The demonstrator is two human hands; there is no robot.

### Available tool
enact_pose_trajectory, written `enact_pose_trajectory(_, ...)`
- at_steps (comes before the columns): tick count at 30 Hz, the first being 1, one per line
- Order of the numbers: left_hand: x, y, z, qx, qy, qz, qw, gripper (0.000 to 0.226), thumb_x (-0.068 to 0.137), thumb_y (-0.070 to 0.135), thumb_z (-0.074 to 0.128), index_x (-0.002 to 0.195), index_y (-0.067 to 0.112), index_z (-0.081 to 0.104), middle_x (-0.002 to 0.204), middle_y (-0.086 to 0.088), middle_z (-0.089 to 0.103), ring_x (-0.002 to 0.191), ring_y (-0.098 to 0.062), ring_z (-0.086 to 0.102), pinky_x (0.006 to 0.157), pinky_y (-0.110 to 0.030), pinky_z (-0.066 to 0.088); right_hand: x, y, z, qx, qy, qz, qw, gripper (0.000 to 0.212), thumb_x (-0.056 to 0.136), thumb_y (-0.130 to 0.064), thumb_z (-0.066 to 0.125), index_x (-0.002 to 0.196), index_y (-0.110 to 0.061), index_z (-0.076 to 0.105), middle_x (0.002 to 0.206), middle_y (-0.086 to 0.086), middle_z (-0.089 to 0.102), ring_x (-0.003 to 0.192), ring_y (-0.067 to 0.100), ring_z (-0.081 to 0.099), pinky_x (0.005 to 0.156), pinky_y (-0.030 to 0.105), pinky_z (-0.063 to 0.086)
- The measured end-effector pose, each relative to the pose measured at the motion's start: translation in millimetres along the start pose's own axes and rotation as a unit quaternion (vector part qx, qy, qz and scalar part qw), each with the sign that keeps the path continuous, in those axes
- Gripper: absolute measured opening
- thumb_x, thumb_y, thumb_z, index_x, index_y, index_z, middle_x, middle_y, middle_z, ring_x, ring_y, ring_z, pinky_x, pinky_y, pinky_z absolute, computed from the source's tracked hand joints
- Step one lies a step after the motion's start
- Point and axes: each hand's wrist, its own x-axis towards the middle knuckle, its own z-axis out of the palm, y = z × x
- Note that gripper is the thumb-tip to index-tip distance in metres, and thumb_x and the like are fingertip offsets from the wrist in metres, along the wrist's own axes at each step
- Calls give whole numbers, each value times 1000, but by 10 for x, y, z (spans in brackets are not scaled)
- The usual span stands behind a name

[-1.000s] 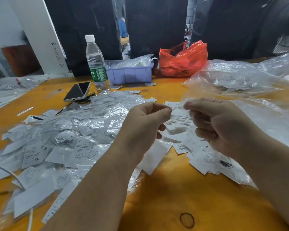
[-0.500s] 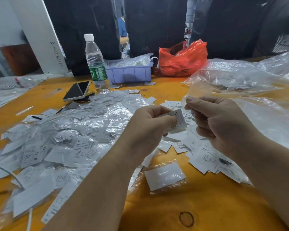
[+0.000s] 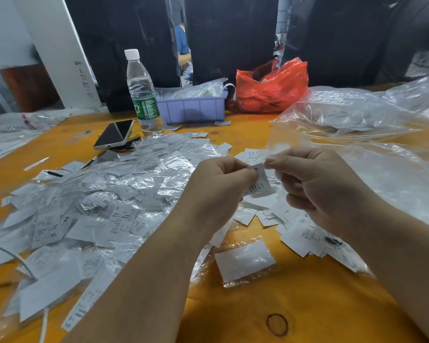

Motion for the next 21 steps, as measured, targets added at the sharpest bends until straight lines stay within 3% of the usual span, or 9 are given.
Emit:
enact_pose_trajectory(11,11,-15,-14,-51,19,7,998,1,89,16,69,90,17,69,65,12,67,53,2,56,48,-14,45,-15,1,16,-27,-28,22,999,7,89,-6,63,87,-1,68,41,-7,40,35,6,26,33,17,24)
enact_pose_trajectory(21,-1,-38,35,-96,33,-27,994,5,88,23,71,84,20,67,67,13,67,55,-2,57,51,-21,47,-25,31,41,-8,-35,24,999,13,88,-12,66,77,-9,71,45,-5,38,36,6,26,34,17,25)
